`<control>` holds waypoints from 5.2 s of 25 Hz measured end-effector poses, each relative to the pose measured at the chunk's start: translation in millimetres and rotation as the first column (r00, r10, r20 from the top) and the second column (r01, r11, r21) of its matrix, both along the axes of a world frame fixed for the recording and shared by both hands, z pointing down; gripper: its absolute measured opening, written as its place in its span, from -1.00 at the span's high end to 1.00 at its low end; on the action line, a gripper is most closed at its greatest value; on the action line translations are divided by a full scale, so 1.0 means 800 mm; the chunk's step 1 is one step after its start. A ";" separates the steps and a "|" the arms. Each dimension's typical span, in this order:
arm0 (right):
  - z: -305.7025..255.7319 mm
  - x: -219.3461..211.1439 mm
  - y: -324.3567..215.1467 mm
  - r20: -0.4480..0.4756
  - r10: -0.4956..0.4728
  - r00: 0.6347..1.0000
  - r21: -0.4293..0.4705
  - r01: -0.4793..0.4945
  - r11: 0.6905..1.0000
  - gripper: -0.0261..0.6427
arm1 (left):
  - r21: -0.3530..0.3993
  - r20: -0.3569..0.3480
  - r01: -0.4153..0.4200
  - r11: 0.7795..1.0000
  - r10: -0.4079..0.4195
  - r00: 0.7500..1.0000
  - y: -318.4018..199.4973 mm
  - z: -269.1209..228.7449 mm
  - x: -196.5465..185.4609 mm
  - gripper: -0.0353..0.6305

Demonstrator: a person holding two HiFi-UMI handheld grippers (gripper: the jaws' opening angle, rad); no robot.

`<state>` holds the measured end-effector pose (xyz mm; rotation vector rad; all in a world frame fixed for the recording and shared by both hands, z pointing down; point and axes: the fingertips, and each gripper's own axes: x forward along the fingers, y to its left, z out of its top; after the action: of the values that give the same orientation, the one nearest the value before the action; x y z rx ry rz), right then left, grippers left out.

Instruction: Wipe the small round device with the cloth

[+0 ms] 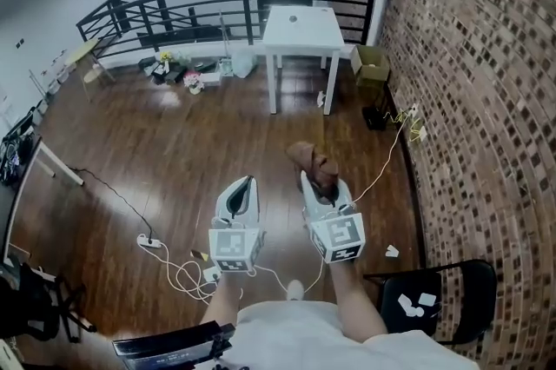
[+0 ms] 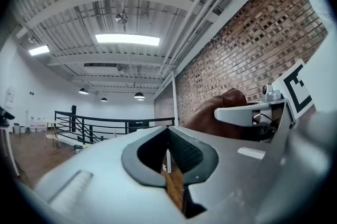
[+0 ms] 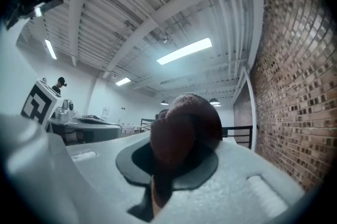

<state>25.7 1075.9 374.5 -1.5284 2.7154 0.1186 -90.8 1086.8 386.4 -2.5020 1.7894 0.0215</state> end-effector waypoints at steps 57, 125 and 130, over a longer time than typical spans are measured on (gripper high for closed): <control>0.047 0.065 -1.178 0.097 0.059 0.993 -0.137 -0.045 0.990 0.85 | -0.120 0.020 -0.072 0.990 0.075 0.997 -1.187 0.046 0.063 0.87; 0.264 0.167 -1.770 0.031 0.180 0.983 -0.431 -0.149 0.890 0.85 | -0.597 0.103 -0.062 0.800 0.153 0.983 -1.865 0.454 0.148 -0.14; 0.254 0.165 -1.765 0.029 0.179 0.983 -0.423 -0.151 0.894 0.85 | -0.638 0.070 -0.114 0.761 0.204 0.976 -1.864 0.452 0.148 -0.11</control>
<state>157.5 -336.1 577.8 -1.8209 2.6704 -0.5429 27.5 -404.6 747.8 -2.9789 1.7228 -0.8714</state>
